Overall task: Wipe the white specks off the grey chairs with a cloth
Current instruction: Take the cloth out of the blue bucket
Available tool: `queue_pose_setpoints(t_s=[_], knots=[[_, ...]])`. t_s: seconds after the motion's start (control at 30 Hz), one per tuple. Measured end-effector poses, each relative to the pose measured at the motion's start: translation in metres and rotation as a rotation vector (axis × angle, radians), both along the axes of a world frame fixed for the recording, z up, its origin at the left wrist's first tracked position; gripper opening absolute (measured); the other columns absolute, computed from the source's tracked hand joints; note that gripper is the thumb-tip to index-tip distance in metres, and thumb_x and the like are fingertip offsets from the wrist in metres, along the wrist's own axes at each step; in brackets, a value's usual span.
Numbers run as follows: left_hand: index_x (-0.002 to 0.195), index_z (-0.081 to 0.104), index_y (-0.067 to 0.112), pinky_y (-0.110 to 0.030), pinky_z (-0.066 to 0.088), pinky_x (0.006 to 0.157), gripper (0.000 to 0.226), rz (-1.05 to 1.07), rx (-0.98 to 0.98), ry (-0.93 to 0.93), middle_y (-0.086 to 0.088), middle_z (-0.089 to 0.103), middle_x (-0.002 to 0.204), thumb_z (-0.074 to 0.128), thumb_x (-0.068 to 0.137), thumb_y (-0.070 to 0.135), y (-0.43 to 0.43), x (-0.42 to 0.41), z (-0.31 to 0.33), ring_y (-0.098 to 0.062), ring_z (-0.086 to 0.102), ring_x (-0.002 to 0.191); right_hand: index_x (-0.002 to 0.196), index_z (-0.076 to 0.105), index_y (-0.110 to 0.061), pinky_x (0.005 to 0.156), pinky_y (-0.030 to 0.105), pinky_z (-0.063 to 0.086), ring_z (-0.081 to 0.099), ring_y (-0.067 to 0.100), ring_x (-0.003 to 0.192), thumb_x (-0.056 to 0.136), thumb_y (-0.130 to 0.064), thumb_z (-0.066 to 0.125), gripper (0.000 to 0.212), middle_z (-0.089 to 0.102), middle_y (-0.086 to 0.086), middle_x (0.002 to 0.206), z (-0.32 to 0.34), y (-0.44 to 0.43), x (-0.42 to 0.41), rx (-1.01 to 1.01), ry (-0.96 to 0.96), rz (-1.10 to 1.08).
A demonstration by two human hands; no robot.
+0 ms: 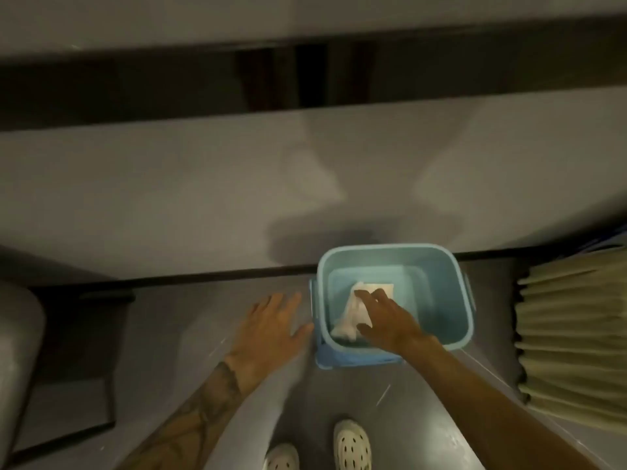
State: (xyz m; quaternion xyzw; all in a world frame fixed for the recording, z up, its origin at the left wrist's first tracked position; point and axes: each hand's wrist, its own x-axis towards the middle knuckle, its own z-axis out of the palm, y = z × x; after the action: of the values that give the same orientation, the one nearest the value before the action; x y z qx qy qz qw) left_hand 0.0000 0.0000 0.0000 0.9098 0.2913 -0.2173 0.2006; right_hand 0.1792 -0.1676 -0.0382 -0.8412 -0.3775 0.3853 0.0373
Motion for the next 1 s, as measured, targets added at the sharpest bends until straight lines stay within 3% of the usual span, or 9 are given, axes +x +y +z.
queue_pose_setpoints(t_s=[0.13,0.3,0.43,0.6,0.8,0.9,1.0], knots=[[0.164,0.025,0.027,-0.037,0.021,0.123,0.07,0.029,-0.043,0.039,0.0,0.033,0.166,0.042,0.104,0.059,-0.001,0.0,-0.041,-0.023,0.032,0.152,0.15,0.02,-0.034,0.103,0.045,0.042,0.044,0.033,0.128,0.09,-0.026,0.062,0.074,0.027,0.008,0.15,-0.037,0.015,0.0,-0.076,-0.087,0.118],[0.162,0.028,0.027,-0.038,0.025,0.122,0.068,0.064,-0.046,0.021,0.0,0.039,0.163,0.044,0.104,0.057,-0.007,-0.002,-0.066,-0.023,0.036,0.149,0.135,0.04,-0.022,0.093,0.045,0.048,0.052,0.034,0.111,0.093,-0.019,0.053,0.043,0.043,0.011,0.13,-0.069,0.023,-0.008,-0.11,-0.161,0.159],[0.159,0.034,0.025,-0.039,0.029,0.12,0.066,0.091,-0.081,0.005,-0.003,0.045,0.157,0.045,0.103,0.058,-0.011,-0.006,-0.064,-0.024,0.041,0.145,0.128,0.046,-0.02,0.085,0.042,0.049,0.059,0.037,0.102,0.096,-0.018,0.049,0.031,0.051,0.009,0.123,-0.061,0.023,-0.01,-0.01,-0.1,0.01],[0.16,0.033,0.023,-0.04,0.027,0.12,0.066,0.132,-0.13,0.006,-0.005,0.042,0.16,0.046,0.104,0.056,-0.017,-0.017,-0.014,-0.027,0.039,0.146,0.113,0.056,-0.017,0.083,0.039,0.048,0.058,0.034,0.094,0.091,-0.006,0.051,0.025,0.052,0.01,0.112,0.002,0.023,-0.009,0.144,-0.063,-0.163],[0.16,0.034,0.024,-0.039,0.028,0.121,0.065,0.215,-0.122,-0.048,-0.002,0.041,0.161,0.046,0.104,0.056,-0.014,-0.056,0.08,-0.025,0.038,0.147,0.11,0.059,-0.017,0.083,0.037,0.05,0.058,0.028,0.092,0.091,-0.01,0.055,0.021,0.056,0.007,0.108,0.106,0.032,-0.036,0.293,-0.028,-0.269],[0.162,0.03,0.022,-0.041,0.026,0.124,0.069,0.275,-0.122,-0.072,-0.003,0.038,0.163,0.044,0.105,0.057,0.0,-0.089,0.126,-0.025,0.035,0.149,0.108,0.06,-0.017,0.083,0.039,0.05,0.059,0.027,0.092,0.09,-0.013,0.057,0.019,0.059,0.006,0.105,0.154,0.049,-0.066,0.341,-0.028,-0.238],[0.164,0.025,0.024,-0.041,0.023,0.126,0.07,0.326,-0.102,-0.104,-0.003,0.035,0.166,0.043,0.105,0.057,0.021,-0.133,0.165,-0.025,0.032,0.151,0.104,0.06,-0.021,0.077,0.033,0.047,0.059,0.021,0.089,0.088,-0.016,0.059,0.016,0.06,0.001,0.1,0.195,0.076,-0.108,0.386,-0.027,-0.187]])
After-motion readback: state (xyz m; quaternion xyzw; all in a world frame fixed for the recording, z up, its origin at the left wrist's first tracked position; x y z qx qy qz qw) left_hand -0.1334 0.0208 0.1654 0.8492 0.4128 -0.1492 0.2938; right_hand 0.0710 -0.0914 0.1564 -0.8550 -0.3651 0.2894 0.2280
